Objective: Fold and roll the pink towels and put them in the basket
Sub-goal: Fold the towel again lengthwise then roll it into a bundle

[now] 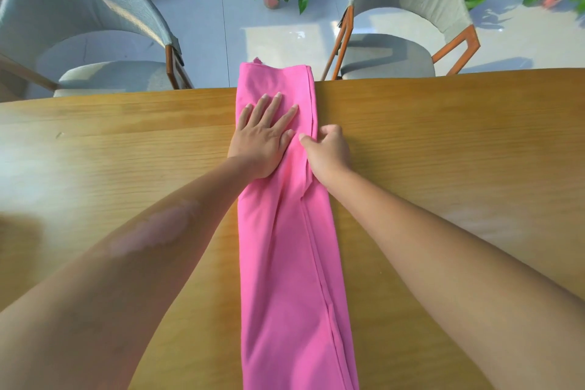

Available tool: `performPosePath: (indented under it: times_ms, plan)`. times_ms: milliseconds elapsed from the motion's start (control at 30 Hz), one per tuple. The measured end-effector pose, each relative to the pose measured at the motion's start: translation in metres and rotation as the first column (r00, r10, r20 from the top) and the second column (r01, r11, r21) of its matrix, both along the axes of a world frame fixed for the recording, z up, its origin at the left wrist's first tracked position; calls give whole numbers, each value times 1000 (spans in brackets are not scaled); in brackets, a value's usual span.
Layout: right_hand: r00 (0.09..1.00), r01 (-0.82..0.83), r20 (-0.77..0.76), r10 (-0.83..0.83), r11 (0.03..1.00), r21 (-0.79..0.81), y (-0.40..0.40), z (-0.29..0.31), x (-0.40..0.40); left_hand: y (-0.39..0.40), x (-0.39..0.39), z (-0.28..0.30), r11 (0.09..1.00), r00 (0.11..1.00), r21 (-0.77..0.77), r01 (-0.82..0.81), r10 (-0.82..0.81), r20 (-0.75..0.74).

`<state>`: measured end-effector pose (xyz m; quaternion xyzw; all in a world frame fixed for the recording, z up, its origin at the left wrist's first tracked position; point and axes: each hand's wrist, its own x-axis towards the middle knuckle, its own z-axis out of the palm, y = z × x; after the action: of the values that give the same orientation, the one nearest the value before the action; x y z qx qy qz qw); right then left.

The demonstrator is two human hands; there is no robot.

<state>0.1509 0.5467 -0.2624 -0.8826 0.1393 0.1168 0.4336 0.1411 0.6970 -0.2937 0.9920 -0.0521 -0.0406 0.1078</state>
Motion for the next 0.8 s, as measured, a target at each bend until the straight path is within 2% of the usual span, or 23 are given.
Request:
performPosePath:
  times_ms: [200,333,433,567,700,800]
  plan:
    - [947,-222,-195,256,958,182,-17,16,-39,-1,3,1,1000,998,20,6,-5,-56]
    - [847,-468,-274,456,884,25,-15,28,-62,0,7,6,1000,992,25,14,-11,-123]
    - [829,-475,-292,477,876,81,-22,27,-89,-2,8,12,1000,989,30,11,-6,-149]
    - [860,-378,-309,406,914,150,-39,25,-119,-7,-9,21,999,998,-45,-28,26,-53]
    - [801,-345,-432,414,909,233,-58,26,-146,-13,-47,25,996,999,-86,-26,24,-32]
    - [772,-344,-459,440,896,281,-68,25,-160,-20,-68,23,993,998,-113,-37,32,-51]
